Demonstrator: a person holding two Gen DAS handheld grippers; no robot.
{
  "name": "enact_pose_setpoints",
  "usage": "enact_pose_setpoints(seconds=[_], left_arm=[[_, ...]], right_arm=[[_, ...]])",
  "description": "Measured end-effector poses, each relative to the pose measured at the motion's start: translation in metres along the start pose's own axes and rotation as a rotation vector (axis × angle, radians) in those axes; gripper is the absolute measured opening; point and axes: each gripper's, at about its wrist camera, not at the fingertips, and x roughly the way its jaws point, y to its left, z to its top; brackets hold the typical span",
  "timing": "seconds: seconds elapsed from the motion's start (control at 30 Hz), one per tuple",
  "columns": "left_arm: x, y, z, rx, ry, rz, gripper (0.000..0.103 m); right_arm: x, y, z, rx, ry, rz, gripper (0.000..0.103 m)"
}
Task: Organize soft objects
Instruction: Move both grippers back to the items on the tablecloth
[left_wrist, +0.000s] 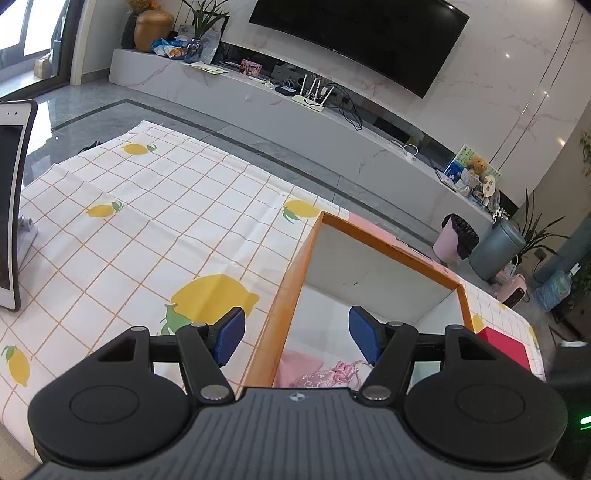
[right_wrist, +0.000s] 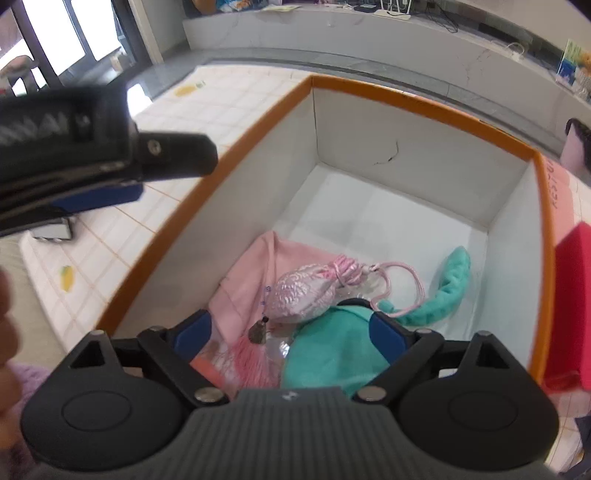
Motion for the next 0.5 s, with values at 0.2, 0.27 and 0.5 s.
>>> enact_pose_setpoints(seconds=[0.2,0.27,0.5], left_arm=[[-0.002,-0.002,0.002,0.045,0.023,0.036,0.076],[-0.001,-0.005,0.001,0.050,0.039,0.045,0.076],[-0.010,-0.019,-0.002,0.093,0.032,0.065,0.076]], right_arm=[[-0.045,-0.015,-0.005,0.039,-0.051,0.051,0.096],[-0.060,-0.017,-0.005,0.044,-0.074,0.059,0.096],[-0.112,-0.031,-0.013,0.030,-0.172,0.026,0.098]])
